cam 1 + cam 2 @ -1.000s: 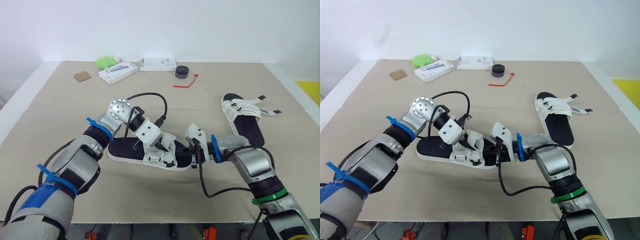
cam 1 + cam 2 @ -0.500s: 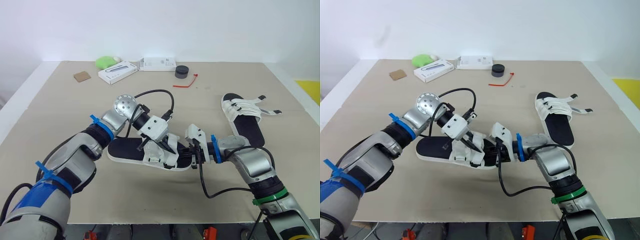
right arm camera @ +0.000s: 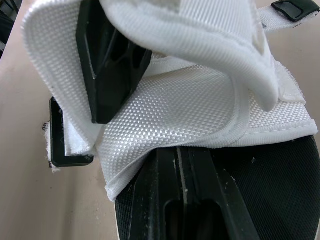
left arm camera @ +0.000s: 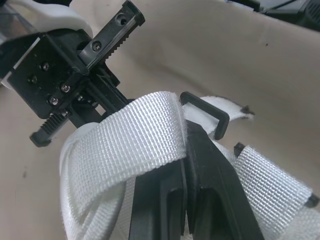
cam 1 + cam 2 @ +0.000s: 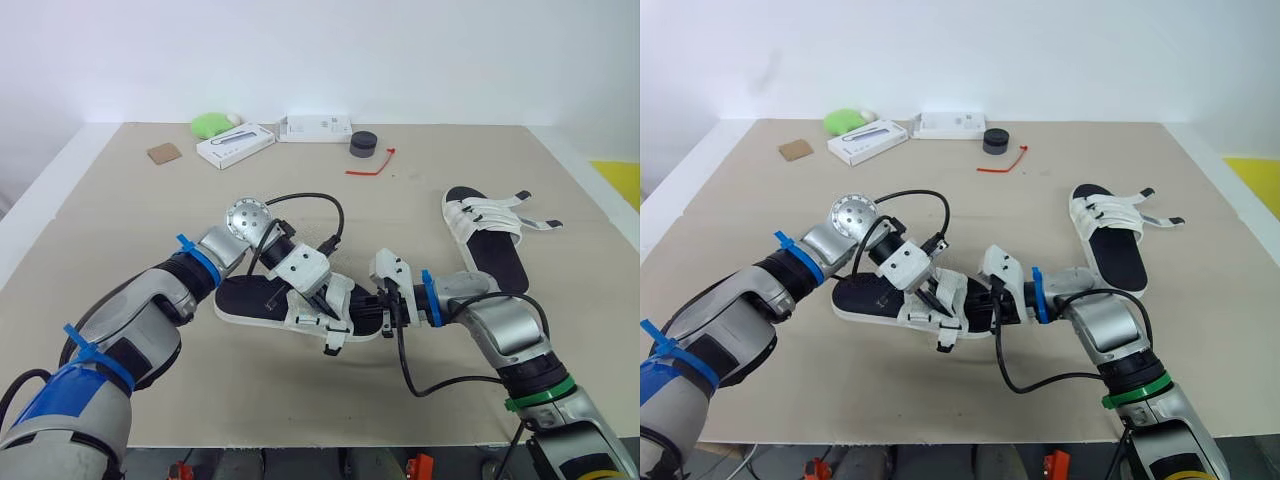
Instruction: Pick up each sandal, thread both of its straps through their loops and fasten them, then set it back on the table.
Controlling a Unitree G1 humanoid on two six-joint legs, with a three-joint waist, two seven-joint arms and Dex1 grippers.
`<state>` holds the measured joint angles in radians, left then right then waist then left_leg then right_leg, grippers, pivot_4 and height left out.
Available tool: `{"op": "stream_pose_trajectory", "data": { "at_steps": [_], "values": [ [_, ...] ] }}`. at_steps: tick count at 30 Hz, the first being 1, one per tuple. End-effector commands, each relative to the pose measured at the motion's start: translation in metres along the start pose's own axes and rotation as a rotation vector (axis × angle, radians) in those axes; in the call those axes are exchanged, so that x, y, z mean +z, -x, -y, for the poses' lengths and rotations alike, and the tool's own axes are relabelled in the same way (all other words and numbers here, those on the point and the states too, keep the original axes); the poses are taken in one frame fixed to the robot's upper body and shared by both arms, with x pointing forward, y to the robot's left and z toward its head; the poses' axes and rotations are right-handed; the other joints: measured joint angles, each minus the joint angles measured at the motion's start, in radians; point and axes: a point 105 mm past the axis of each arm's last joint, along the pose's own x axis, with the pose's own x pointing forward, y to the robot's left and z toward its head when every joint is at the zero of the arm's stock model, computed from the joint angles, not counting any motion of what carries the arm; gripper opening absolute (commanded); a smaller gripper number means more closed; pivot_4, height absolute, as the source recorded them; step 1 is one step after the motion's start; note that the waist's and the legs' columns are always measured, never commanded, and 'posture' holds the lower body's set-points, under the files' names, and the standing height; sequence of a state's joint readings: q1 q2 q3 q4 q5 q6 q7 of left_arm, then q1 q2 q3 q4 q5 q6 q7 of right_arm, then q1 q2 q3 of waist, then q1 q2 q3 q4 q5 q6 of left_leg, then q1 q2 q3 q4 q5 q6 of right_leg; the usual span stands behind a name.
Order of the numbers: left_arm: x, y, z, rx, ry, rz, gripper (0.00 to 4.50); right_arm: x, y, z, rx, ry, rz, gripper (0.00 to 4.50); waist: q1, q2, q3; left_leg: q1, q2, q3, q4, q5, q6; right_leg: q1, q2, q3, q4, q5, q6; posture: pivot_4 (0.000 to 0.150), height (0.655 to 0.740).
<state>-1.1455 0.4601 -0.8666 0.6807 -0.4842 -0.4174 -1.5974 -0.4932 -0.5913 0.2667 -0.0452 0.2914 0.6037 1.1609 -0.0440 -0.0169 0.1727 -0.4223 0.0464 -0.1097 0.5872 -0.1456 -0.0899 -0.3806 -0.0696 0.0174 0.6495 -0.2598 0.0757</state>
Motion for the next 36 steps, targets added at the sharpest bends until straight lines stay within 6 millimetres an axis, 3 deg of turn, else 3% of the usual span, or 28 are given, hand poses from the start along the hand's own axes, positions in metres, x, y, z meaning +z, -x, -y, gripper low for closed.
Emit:
{"op": "stream_pose_trajectory", "data": {
  "at_steps": [1, 2, 10, 11, 18, 22, 28, 33, 36],
  "values": [
    [0.007, -0.001, 0.005, -0.03, 0.125, 0.052, 0.61, -0.034, -0.005, -0.005, 0.014, -0.103, -0.104, 0.0, -0.001, 0.0, 0.0, 0.0, 0.0, 0.0, 0.0, 0.0, 0.0, 0.0, 0.0, 0.0, 0.0, 0.0, 0.0, 0.15, 0.74],
    [0.008, -0.001, 0.007, -0.039, 0.139, 0.054, 0.87, -0.034, -0.005, -0.005, 0.014, -0.103, -0.105, 0.0, -0.001, 0.0, 0.0, 0.0, 0.0, 0.0, 0.0, 0.0, 0.0, 0.0, 0.0, 0.0, 0.0, 0.0, 0.0, 0.15, 0.74],
    [0.028, 0.01, 0.007, -0.025, 0.344, 0.133, 4.37, -0.034, -0.004, -0.004, 0.014, -0.103, -0.107, 0.0, -0.001, 0.001, 0.0, 0.0, 0.0, 0.0, 0.0, -0.001, 0.002, 0.0, 0.001, 0.0, 0.001, -0.002, -0.001, 0.15, 0.74],
    [0.028, 0.014, 0.007, -0.016, 0.358, 0.124, 4.48, -0.034, -0.004, -0.004, 0.014, -0.103, -0.108, 0.0, -0.001, 0.001, 0.0, 0.0, 0.0, 0.0, 0.0, -0.001, 0.002, 0.0, 0.001, 0.0, 0.002, -0.002, -0.001, 0.15, 0.74],
    [0.039, 0.037, 0.005, 0.055, 0.382, 0.102, 4.48, -0.034, -0.004, -0.004, 0.015, -0.105, -0.107, 0.0, -0.001, 0.001, 0.0, 0.0, 0.0, 0.0, 0.0, -0.001, 0.002, 0.0, 0.001, 0.0, 0.002, -0.002, -0.001, 0.15, 0.74],
    [0.046, 0.048, 0.03, 0.008, 0.48, 0.061, 4.48, -0.034, -0.004, -0.004, 0.018, -0.104, -0.108, 0.0, -0.002, 0.001, 0.001, 0.0, 0.0, 0.0, 0.0, -0.001, 0.002, -0.001, 0.001, 0.001, 0.002, -0.002, -0.001, 0.15, 0.74],
    [0.033, 0.048, 0.06, -0.034, 0.544, -0.019, 4.48, -0.032, -0.004, -0.002, 0.021, -0.099, -0.106, 0.0, 0.001, 0.001, 0.001, 0.0, 0.0, 0.0, -0.001, -0.001, 0.002, 0.0, 0.001, 0.001, 0.002, -0.003, -0.001, 0.15, 0.74],
    [0.048, 0.043, 0.051, 0.054, 0.633, 0.143, 4.48, -0.032, -0.004, -0.003, 0.019, -0.1, -0.103, 0.0, 0.001, 0.001, 0.001, 0.0, 0.0, 0.0, 0.001, -0.001, 0.002, 0.0, 0.003, 0.003, 0.003, -0.005, -0.005, 0.15, 0.74],
    [0.043, 0.028, 0.061, 0.092, 0.762, 0.189, 4.48, -0.033, -0.003, -0.004, 0.017, -0.104, -0.103, 0.0, -0.001, 0.001, 0.0, 0.0, 0.0, 0.0, 0.001, -0.001, 0.002, 0.0, 0.003, 0.005, 0.003, -0.003, -0.002, 0.15, 0.74]
  ]
}}
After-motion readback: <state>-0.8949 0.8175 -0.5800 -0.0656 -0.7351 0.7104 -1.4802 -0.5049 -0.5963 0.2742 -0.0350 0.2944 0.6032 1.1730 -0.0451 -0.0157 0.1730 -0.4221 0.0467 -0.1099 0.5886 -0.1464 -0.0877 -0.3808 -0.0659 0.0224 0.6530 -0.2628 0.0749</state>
